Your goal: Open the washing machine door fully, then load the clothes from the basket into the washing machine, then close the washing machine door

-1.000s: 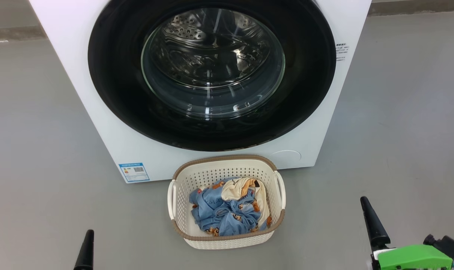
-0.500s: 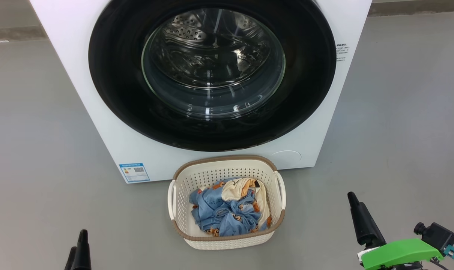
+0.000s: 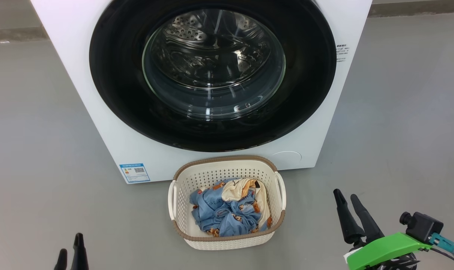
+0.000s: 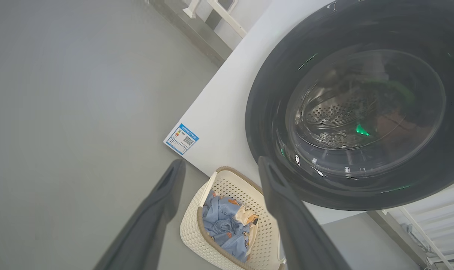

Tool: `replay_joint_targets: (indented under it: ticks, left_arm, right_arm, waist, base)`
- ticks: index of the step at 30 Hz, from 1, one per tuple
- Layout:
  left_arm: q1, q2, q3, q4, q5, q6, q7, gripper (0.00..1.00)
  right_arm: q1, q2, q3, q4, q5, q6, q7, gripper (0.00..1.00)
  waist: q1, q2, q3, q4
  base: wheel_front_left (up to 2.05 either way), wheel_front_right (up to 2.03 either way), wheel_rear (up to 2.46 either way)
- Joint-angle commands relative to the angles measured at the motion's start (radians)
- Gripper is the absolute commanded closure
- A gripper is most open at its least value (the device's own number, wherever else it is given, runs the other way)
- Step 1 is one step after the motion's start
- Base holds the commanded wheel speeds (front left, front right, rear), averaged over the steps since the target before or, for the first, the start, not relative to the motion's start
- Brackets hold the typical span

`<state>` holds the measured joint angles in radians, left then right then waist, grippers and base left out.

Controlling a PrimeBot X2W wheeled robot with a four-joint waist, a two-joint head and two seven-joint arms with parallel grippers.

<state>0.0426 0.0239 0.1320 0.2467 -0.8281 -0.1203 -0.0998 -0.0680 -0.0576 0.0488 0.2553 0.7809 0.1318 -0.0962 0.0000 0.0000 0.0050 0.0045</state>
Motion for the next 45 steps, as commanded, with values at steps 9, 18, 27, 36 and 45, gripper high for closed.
replay_joint_targets:
  ticks: [9,18,27,36,45]
  left_arm:
    - [-0.010,0.032,0.045,-0.038,0.137,-0.007,-0.037,0.00]
    - [-0.004,0.036,0.064,-0.045,0.238,-0.007,-0.061,0.00]
    - [0.014,0.041,0.079,-0.053,0.345,-0.008,-0.090,0.00]
    - [0.023,0.047,0.085,-0.052,0.429,-0.009,-0.117,0.00]
    - [0.035,0.055,0.086,-0.057,0.518,-0.010,-0.143,0.00]
  right_arm:
    - [-0.062,-0.022,0.053,-0.022,-0.165,-0.001,-0.040,0.00]
    - [-0.063,-0.025,0.039,-0.013,-0.282,-0.001,-0.063,0.00]
    - [-0.054,-0.019,0.015,-0.018,-0.421,-0.001,-0.093,0.00]
    - [-0.050,-0.016,0.008,-0.016,-0.532,-0.001,-0.120,0.00]
    - [-0.056,-0.016,0.017,-0.022,-0.645,-0.001,-0.147,0.00]
  waist:
    - [0.0000,0.0000,0.003,0.001]
    - [0.0000,0.0000,0.005,0.002]
    - [0.0000,0.0000,0.006,-0.006]
    - [0.0000,0.0000,0.007,-0.005]
    - [0.0000,0.0000,0.009,-0.007]
  base:
    - [0.00,0.00,0.00]
    - [0.00,0.00,0.00]
    - [0.00,0.00,0.00]
    - [0.00,0.00,0.00]
    - [0.00,0.00,0.00]
